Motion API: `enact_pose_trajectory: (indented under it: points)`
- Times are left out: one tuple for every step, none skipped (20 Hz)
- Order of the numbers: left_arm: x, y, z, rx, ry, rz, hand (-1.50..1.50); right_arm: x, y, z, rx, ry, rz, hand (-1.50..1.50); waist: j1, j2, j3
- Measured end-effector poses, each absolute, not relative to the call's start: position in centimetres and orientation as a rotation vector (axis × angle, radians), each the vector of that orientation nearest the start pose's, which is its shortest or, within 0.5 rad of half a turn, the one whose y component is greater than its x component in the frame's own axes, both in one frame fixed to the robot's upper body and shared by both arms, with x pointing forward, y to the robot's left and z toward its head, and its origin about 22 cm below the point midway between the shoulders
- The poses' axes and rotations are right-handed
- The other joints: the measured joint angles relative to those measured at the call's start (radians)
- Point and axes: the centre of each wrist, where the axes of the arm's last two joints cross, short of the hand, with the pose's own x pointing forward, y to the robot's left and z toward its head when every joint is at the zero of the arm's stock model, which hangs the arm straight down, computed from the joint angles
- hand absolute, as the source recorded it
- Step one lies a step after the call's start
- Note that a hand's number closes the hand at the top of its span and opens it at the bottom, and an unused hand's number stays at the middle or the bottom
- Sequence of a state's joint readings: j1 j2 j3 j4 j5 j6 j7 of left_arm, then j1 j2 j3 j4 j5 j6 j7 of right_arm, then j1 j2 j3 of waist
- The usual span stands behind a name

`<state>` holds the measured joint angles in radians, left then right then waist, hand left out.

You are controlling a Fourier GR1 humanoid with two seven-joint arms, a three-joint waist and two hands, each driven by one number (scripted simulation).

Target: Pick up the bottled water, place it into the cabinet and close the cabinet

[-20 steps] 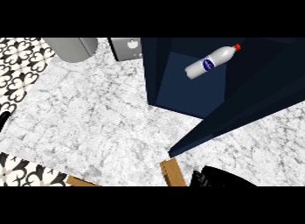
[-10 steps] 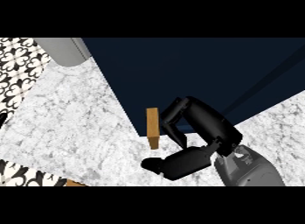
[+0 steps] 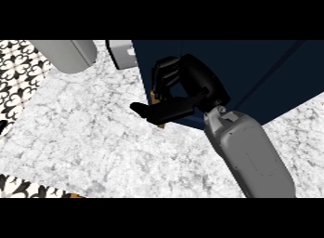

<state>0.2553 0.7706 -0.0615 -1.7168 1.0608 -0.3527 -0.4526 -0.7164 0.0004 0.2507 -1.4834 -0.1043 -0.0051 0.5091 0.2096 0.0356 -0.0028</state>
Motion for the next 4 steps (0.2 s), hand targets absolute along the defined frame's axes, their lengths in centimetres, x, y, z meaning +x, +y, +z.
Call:
enact_pose_trajectory:
  points:
    - [18.27, 37.61, 6.30, -0.562, -1.864, 0.105, -1.50, 33.15, -7.68, 16.94, 0.312, -1.553, 0.517, -1.50, 0.000, -0.003, 0.001]
    - [18.27, 37.65, 6.32, -0.560, -1.867, 0.107, -1.50, 33.32, -7.43, 16.94, 0.316, -1.541, 0.505, -1.50, -0.004, -0.006, 0.002]
    - [18.23, 37.80, 6.21, -0.557, -1.866, 0.112, -1.50, 33.46, -7.18, 16.97, 0.323, -1.531, 0.494, -1.50, -0.008, -0.007, 0.003]
    - [18.20, 37.76, 6.14, -0.558, -1.863, 0.113, -1.50, 33.58, -6.97, 16.99, 0.328, -1.521, 0.483, -1.50, -0.012, -0.009, 0.005]
